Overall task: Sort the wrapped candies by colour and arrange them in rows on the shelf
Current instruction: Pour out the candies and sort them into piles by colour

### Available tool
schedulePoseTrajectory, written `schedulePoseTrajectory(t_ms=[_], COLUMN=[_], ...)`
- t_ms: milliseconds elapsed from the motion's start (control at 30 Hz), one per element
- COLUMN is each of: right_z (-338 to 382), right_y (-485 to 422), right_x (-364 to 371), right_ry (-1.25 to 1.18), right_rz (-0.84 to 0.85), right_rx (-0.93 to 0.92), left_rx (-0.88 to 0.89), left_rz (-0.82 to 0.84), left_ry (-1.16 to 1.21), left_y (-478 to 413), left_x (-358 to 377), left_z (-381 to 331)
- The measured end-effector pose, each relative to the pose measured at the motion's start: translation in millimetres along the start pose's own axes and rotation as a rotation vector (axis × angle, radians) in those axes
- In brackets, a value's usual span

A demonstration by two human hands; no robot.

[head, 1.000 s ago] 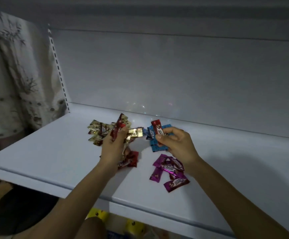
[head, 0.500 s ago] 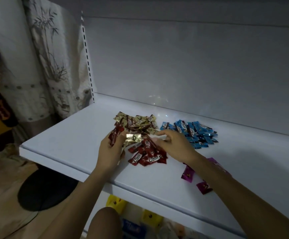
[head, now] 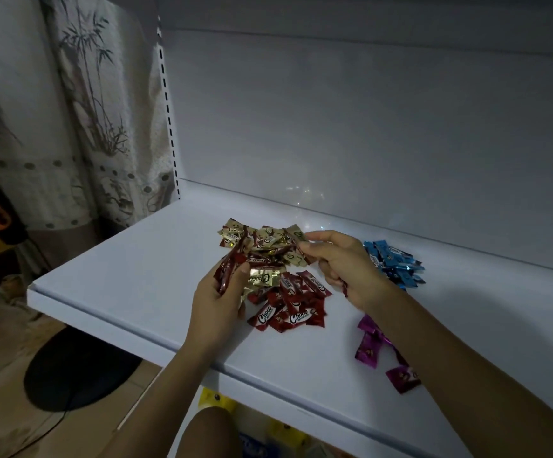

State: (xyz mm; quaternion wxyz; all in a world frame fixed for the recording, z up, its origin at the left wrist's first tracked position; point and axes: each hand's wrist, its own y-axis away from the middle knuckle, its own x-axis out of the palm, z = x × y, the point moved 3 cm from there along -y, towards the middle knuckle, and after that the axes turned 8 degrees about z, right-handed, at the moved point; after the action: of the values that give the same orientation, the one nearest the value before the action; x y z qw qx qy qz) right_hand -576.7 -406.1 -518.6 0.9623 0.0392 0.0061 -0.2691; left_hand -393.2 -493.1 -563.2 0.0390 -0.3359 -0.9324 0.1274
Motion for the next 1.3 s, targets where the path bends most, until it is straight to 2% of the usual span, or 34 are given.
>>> schedulePoseTrajectory(t_ms=[167, 267, 433, 500, 600, 667, 733, 833, 1033, 1200, 1300], right_z=[10, 9, 8, 13, 14, 19, 24, 30, 34, 31, 30], right_y=[-36, -65, -84, -77, -61, -47, -34, -21, -8, -6, -2], right_x=[14, 22, 33, 33, 34, 34, 33, 39, 50, 34, 15], right_ry=[0.096, 0.144, 0.349, 0.189, -0.317, -0.481, -0.470, -0.393, -0.530, -0.377, -0.067], right_rz=[-0.148, -0.173, -0.258, -0.226, 0.022, 0.161, 0.203, 0.178, 0.196, 0.243, 0.162], right_rx=[0.015, -0.011, 0.016, 0.037, 0.117, 0.114, 0.105, 0.104, 0.164, 0.049, -0.044], left_rx=[-0.004, -0.027, -0.014, -0.015, -0.027, -0.012, -0.003, 0.007, -0.012, -0.007, -0.015], left_rz=[-0.018, -0.036, -0.038, -0.044, -0.043, -0.027, -0.013, 0.002, -0.001, 0.015, 0.019], left_ry=[0.026, 0.056, 0.021, 0.014, 0.031, 0.029, 0.021, 0.020, 0.022, 0.042, 0.041], left_y=[-3, -5, -5, -6, -6, -7, -7, -6, -5, -3, -2], left_x=[0, 1, 0, -1, -1, -1, 0, 3, 1, 4, 4], left_z=[-2, -4, -7, -7, -1, -1, -1, -3, -2, -6, -5])
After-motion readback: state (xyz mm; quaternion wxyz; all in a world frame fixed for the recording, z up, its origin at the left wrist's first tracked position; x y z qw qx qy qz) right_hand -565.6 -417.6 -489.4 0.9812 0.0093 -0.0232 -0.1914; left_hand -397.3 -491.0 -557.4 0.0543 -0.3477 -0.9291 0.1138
